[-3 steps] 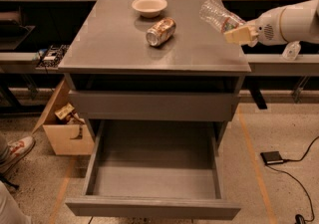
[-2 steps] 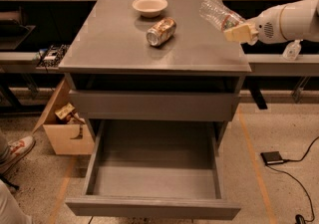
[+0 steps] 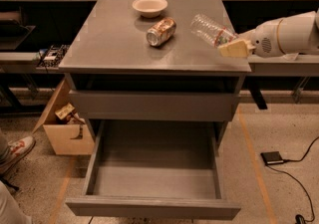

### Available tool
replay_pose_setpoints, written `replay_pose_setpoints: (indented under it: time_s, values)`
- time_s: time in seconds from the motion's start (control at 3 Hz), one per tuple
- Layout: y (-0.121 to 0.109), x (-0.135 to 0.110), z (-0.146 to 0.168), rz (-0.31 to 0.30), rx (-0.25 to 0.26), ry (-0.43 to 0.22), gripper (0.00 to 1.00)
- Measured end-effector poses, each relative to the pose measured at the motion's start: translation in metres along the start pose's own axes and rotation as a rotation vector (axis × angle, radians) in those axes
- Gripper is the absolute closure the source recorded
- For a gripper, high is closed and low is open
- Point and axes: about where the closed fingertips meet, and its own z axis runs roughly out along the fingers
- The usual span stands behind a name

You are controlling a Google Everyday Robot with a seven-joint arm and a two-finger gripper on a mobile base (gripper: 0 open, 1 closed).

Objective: Place water bottle into middle drawer

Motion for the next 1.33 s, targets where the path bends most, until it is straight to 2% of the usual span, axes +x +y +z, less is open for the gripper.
replay_pose_setpoints:
  time_s: [0.67,1.0,1.33]
  values:
    - [0.087,0.059,0.011,-0.123,-0.234,0.107,1.0]
    - [0.128,0.086,0.012,-0.192,-0.37,0.161,1.0]
    - [0.128,0.086,0.012,-0.192,-0.37,0.161,1.0]
